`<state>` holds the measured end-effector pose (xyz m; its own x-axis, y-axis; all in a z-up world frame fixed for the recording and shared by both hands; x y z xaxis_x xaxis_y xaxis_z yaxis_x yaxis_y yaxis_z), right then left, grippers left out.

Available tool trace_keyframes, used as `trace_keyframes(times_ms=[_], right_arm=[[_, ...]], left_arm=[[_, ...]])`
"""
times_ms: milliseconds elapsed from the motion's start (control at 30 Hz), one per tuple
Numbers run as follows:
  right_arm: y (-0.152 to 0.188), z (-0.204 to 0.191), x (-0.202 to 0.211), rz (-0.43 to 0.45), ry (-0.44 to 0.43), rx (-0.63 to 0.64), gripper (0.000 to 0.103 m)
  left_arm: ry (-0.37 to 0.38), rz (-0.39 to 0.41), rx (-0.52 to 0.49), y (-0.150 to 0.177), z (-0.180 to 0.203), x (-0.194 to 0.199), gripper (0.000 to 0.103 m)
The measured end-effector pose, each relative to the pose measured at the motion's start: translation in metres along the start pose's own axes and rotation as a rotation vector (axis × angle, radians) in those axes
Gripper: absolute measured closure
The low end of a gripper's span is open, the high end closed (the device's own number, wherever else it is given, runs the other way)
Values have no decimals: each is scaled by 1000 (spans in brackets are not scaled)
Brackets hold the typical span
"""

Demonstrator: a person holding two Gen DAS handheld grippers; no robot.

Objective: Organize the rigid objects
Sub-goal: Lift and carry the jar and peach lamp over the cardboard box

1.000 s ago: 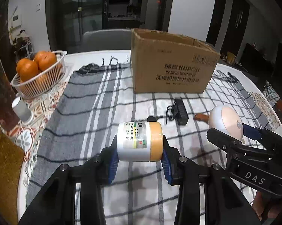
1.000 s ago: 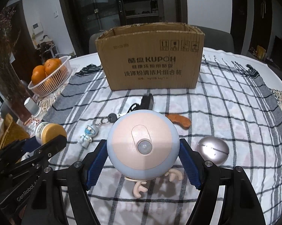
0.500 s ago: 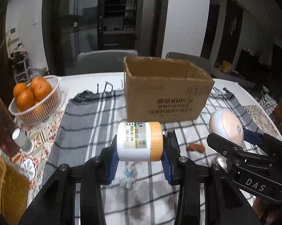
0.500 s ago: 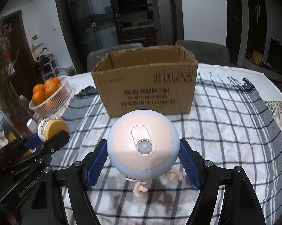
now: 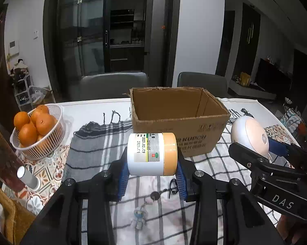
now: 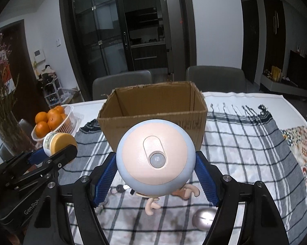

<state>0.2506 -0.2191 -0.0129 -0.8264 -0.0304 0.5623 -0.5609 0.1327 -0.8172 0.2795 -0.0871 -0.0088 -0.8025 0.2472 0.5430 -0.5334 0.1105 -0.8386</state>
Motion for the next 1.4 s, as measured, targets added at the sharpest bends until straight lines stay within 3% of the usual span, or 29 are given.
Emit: trace_keyframes(times_ms=[300,1000,1400], right_arm=[[-20,5,-8,9,-1,-8,28],[-80,35,-70,-41,3,-37,28],[-94,44,-116,-172,-6,-61,28]], left_arm=[[12,-2,-3,-22,6,-16,63],[17,-67,-6,-78,10,-76,63],[18,-171,-29,-92,9,-120,63]])
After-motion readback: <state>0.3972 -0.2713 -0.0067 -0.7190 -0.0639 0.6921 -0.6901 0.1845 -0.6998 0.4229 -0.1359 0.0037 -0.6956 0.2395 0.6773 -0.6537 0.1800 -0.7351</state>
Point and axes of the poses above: each gripper's, at about its wrist camera, not at the fingertips, and x roughly against the way its jaws point, z to its right, y to its underside, the point moved 9 cm from there along -x, roughly the way its jaws point, and after that the axes turned 5 degrees about z, right-handed, at the moved point
